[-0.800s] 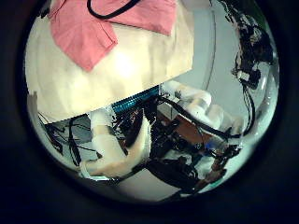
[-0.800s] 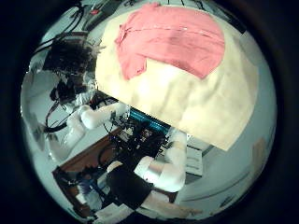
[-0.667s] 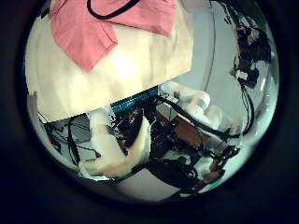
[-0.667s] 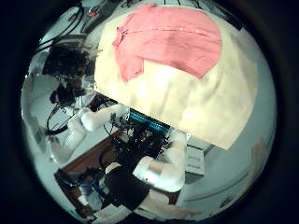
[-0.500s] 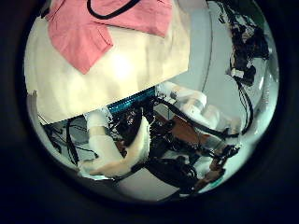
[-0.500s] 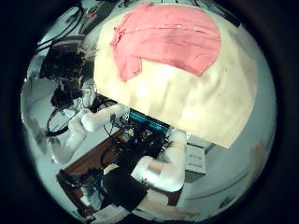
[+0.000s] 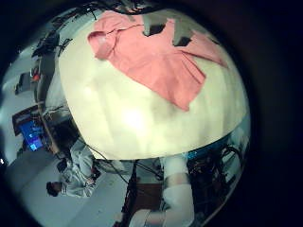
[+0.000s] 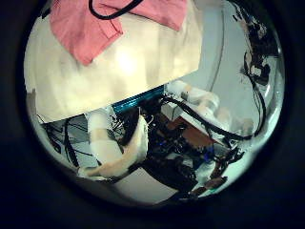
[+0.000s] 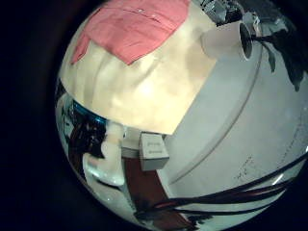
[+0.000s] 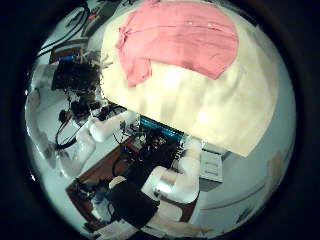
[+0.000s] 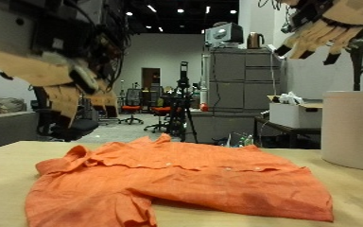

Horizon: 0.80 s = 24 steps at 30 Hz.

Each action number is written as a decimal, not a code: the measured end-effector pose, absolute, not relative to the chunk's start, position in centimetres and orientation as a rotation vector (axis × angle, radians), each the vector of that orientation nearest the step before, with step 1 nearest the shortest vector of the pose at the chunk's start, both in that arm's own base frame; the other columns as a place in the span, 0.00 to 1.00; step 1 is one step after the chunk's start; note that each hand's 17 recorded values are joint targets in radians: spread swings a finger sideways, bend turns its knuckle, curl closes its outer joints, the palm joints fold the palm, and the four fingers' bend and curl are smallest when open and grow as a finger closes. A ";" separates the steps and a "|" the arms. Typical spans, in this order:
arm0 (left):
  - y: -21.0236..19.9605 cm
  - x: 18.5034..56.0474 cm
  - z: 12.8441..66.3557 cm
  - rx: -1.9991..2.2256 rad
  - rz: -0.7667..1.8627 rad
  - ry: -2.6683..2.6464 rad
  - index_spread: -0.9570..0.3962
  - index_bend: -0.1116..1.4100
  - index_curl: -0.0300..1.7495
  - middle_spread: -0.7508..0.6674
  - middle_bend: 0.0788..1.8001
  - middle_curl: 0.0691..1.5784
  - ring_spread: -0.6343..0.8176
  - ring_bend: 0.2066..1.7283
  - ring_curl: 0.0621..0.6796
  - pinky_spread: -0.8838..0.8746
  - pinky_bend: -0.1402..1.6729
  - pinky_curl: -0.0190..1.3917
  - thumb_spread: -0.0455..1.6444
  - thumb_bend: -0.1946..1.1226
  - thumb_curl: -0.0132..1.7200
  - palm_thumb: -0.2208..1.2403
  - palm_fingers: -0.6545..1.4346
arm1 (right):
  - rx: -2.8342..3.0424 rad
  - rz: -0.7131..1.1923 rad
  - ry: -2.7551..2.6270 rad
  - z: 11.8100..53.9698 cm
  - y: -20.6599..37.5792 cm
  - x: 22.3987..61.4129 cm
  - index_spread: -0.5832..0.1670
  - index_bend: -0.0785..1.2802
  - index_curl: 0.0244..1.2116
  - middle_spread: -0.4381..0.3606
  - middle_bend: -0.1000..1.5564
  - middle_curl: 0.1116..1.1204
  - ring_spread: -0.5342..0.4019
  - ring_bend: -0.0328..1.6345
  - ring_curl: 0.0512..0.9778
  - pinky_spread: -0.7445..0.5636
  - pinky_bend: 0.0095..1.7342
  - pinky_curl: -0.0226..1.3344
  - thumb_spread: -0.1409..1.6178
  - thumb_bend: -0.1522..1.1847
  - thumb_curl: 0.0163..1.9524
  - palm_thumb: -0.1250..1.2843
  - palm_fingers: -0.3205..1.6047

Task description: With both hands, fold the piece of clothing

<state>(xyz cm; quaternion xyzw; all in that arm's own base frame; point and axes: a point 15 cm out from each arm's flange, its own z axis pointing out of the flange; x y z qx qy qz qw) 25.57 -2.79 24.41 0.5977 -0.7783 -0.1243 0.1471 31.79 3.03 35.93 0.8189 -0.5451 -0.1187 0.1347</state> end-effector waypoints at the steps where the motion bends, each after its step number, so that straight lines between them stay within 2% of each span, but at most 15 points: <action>1: -2.6 25.2 23.4 1.709 -0.381 -2.243 0.83 0.18 0.17 0.72 0.06 0.16 0.78 0.15 0.29 0.77 0.23 0.25 0.69 0.13 0.17 0.42 0.31 | 2.373 -0.361 -1.578 35.7 3.2 31.8 0.39 0.18 0.23 0.65 0.18 0.22 0.77 0.15 0.23 0.78 0.15 0.25 0.76 0.10 0.11 0.13 0.24; 7: -2.4 26.8 19.5 1.710 -0.381 -2.340 0.83 0.18 0.17 0.72 0.06 0.16 0.78 0.16 0.29 0.77 0.23 0.25 0.70 0.13 0.17 0.42 0.31 | 2.371 -0.408 -1.581 35.1 4.1 31.6 0.41 0.18 0.23 0.66 0.18 0.22 0.77 0.14 0.23 0.78 0.15 0.25 0.78 0.10 0.10 0.14 0.24; 15: -2.6 27.9 16.9 1.695 -0.406 -2.359 0.83 0.18 0.17 0.73 0.05 0.15 0.78 0.18 0.29 0.76 0.24 0.25 0.70 0.13 0.17 0.41 0.30 | 2.355 -0.431 -1.572 34.2 4.2 32.0 0.41 0.18 0.23 0.66 0.17 0.21 0.78 0.14 0.23 0.78 0.15 0.25 0.79 0.10 0.10 0.13 0.23; 24: -1.5 28.7 13.2 1.710 -0.538 -2.375 0.84 0.17 0.16 0.77 0.06 0.13 0.79 0.16 0.28 0.77 0.24 0.25 0.64 0.13 0.17 0.36 0.29 | 2.333 -0.470 -1.548 32.8 4.1 32.3 0.42 0.18 0.24 0.65 0.18 0.21 0.78 0.14 0.22 0.77 0.15 0.25 0.80 0.11 0.10 0.13 0.22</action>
